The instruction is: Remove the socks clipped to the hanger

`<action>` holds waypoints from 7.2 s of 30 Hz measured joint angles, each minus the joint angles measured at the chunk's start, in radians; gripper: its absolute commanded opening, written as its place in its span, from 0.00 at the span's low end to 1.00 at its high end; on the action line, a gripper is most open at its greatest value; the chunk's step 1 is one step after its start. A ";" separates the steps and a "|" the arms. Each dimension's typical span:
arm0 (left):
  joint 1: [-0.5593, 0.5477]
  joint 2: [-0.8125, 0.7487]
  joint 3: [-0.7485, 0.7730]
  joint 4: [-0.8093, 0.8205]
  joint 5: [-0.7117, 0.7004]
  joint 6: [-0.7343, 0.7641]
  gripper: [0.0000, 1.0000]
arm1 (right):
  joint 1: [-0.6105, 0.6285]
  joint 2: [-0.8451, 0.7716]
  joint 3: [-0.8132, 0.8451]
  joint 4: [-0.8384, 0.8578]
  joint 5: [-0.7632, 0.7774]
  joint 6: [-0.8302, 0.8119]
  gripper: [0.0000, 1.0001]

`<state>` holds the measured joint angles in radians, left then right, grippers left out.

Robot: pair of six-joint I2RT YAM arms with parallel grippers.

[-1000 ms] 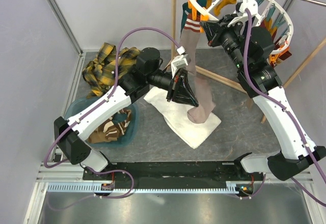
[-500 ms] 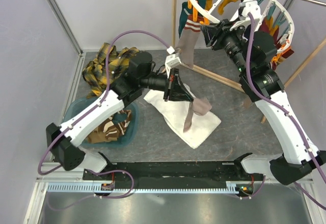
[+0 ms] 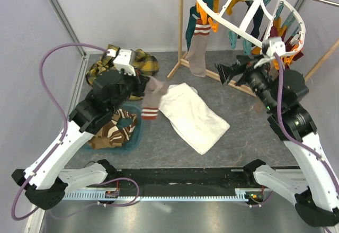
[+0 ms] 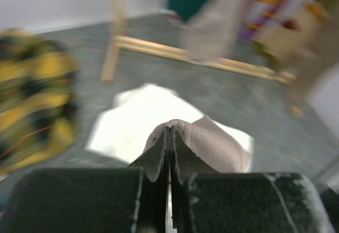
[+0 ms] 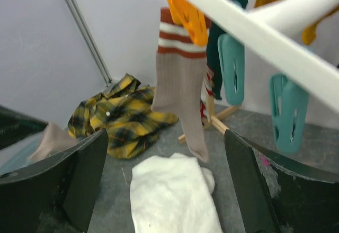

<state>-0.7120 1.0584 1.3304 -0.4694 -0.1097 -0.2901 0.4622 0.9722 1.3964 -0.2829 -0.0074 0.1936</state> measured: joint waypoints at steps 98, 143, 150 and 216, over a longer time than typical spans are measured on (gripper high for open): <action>0.391 -0.312 -0.330 -0.110 0.004 -0.213 0.81 | 0.310 0.311 -0.116 0.189 0.671 0.271 0.00; -0.101 0.714 0.800 0.397 0.237 -0.039 0.77 | 0.310 0.064 -0.334 0.275 0.382 0.079 0.00; -0.135 0.789 0.856 0.395 0.171 0.019 0.37 | 0.310 0.062 -0.336 0.275 0.382 0.079 0.00; -0.142 -0.759 -0.314 0.175 -0.414 0.183 0.99 | 0.681 0.986 0.372 0.303 -0.040 0.224 0.35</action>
<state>-0.8536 0.2996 1.0164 -0.2947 -0.5240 -0.1070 1.1435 1.9583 1.7687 0.0204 -0.0471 0.4175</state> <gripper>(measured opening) 0.991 0.191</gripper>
